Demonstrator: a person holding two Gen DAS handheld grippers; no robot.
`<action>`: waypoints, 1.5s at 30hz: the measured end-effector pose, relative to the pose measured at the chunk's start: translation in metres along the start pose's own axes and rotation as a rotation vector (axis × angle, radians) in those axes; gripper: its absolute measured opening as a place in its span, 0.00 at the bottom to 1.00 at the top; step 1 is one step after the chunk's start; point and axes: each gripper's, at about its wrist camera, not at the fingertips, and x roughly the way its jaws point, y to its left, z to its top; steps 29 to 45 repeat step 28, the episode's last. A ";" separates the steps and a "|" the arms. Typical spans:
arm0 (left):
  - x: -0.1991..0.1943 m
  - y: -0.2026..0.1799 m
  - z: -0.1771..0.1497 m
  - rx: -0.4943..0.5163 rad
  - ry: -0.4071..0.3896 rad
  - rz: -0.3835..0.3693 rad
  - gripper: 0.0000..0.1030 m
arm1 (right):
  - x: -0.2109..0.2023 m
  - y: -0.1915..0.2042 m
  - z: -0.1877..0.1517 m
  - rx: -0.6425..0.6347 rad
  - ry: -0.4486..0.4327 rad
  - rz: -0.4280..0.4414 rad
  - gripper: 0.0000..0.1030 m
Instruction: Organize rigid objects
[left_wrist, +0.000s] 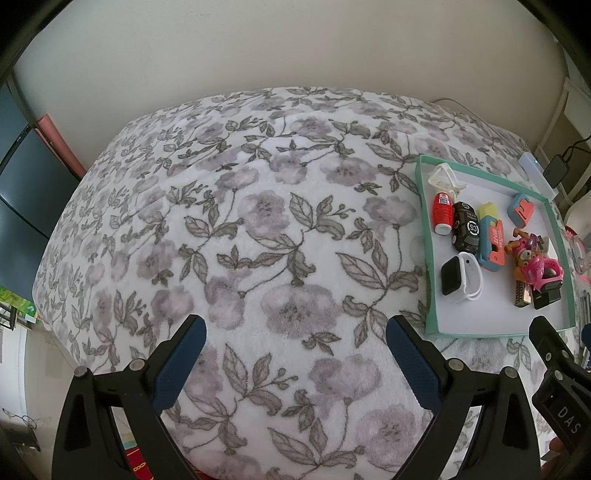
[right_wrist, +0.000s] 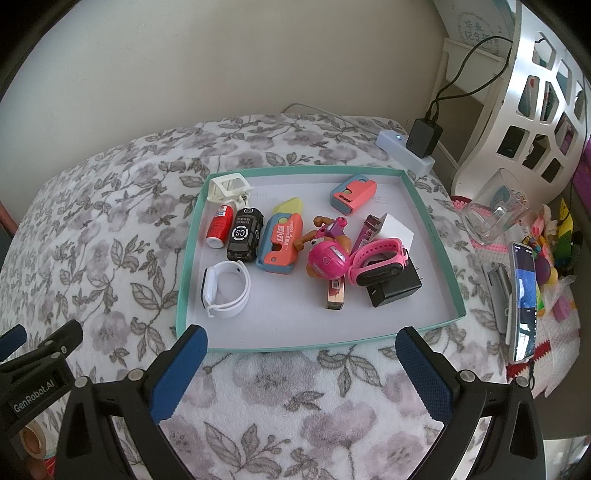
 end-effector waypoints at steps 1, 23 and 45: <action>0.000 0.000 0.000 0.000 0.000 0.000 0.95 | 0.000 0.000 0.000 0.000 0.000 0.000 1.00; 0.000 0.000 0.000 -0.003 -0.002 -0.001 0.95 | 0.000 0.002 0.000 0.000 0.003 -0.002 1.00; -0.002 0.000 0.001 -0.002 -0.011 -0.005 0.95 | 0.000 0.002 0.000 0.000 0.003 -0.003 1.00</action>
